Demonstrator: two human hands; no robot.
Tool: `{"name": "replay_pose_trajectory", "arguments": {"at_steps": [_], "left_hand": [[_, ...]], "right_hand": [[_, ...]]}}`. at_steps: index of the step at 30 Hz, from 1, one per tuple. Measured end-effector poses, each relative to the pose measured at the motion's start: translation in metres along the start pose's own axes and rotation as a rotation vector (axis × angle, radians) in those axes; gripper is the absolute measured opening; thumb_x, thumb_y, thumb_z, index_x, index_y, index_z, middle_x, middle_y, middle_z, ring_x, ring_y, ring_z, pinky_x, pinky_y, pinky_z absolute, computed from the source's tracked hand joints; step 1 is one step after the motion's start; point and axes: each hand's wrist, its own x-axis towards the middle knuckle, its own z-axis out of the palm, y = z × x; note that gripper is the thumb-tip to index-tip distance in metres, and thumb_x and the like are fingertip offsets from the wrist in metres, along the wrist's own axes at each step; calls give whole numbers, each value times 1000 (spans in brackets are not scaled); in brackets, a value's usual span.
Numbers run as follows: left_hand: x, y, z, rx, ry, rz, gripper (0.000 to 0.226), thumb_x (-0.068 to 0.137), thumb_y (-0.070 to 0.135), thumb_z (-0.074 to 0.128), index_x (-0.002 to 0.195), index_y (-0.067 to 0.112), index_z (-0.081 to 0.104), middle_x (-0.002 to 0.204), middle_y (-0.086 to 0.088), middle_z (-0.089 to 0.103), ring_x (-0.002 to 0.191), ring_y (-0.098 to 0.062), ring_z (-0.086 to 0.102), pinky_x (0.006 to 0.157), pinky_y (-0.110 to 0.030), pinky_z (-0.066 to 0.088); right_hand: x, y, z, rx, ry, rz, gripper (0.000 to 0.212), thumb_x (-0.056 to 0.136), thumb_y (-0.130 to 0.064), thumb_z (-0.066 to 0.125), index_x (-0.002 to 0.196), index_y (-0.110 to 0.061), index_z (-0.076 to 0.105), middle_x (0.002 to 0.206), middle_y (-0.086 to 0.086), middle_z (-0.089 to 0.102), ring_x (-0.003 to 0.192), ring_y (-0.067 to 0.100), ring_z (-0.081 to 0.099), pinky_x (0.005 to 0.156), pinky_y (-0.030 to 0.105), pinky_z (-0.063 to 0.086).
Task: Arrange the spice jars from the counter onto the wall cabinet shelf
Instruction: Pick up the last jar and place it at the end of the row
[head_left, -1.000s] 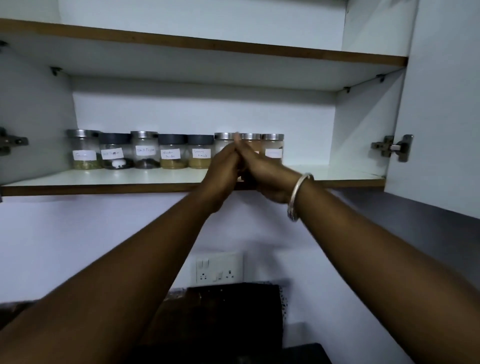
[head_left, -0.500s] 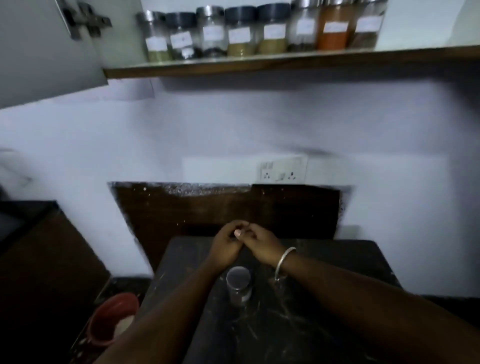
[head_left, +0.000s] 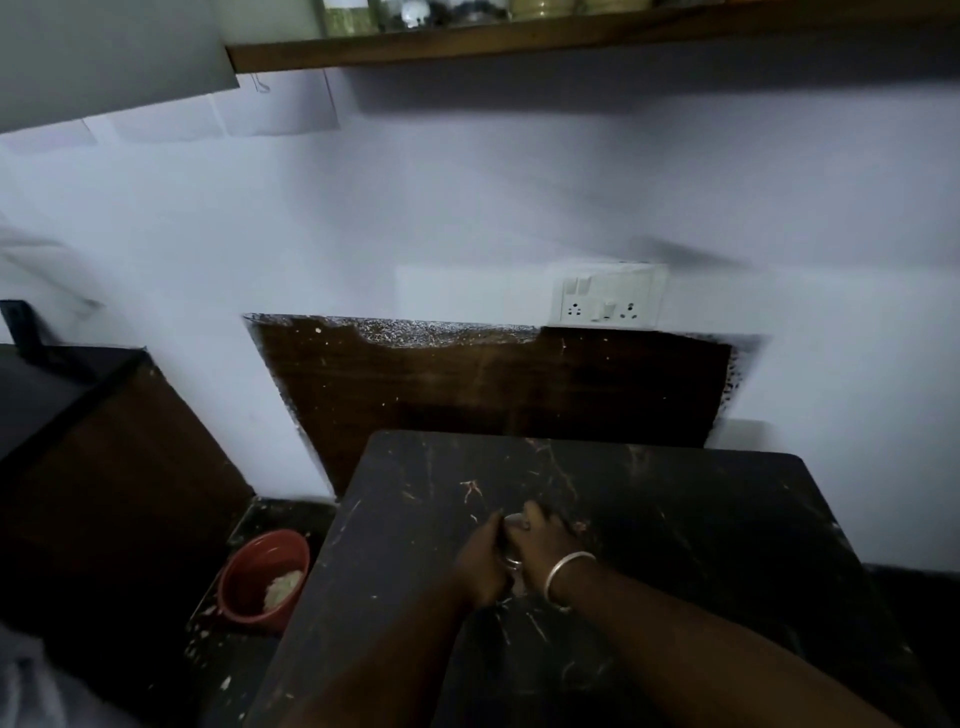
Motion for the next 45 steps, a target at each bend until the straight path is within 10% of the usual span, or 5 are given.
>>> {"name": "replay_pose_trajectory", "arguments": {"at_steps": [13, 20, 24, 29, 45], "left_hand": [[-21, 32, -27, -451, 92, 194, 71, 95, 25, 69, 153, 44, 33, 138, 21, 55, 118, 9, 59, 100, -26, 48], [-64, 171, -82, -834, 228, 424, 46, 101, 43, 41, 138, 21, 58, 133, -10, 69, 121, -27, 67, 100, -41, 55], [-108, 225, -89, -987, 260, 544, 43, 100, 48, 44, 128, 23, 65, 126, -11, 71, 111, -28, 68, 94, -43, 57], [-163, 273, -94, -1026, 215, 714, 40, 92, 47, 59, 121, 21, 65, 115, -9, 71, 100, -22, 70, 79, -32, 60], [-198, 309, -83, -1119, 194, 766, 26, 91, 40, 60, 111, 22, 62, 90, 1, 72, 75, -14, 71, 61, -30, 60]], "right_hand": [[-21, 18, -77, 555, 78, 53, 70, 63, -53, 81, 129, -40, 61, 132, -8, 63, 121, 18, 61, 101, 43, 53], [-86, 1, -212, 796, 720, -108, 61, 68, -89, 59, 81, -32, 77, 75, -14, 75, 68, 1, 70, 65, 29, 57], [-136, -11, -252, 1272, 862, -458, 34, 90, -52, 62, 84, -24, 80, 85, 3, 78, 79, 11, 72, 72, 23, 55], [-188, -10, -267, 1698, 711, -713, 64, 83, -58, 71, 111, 0, 70, 117, 27, 66, 108, 45, 60, 97, 59, 44], [-241, -17, -274, 1719, 752, -752, 57, 80, -52, 77, 118, -11, 64, 108, 20, 64, 98, 36, 62, 88, 46, 49]]}}
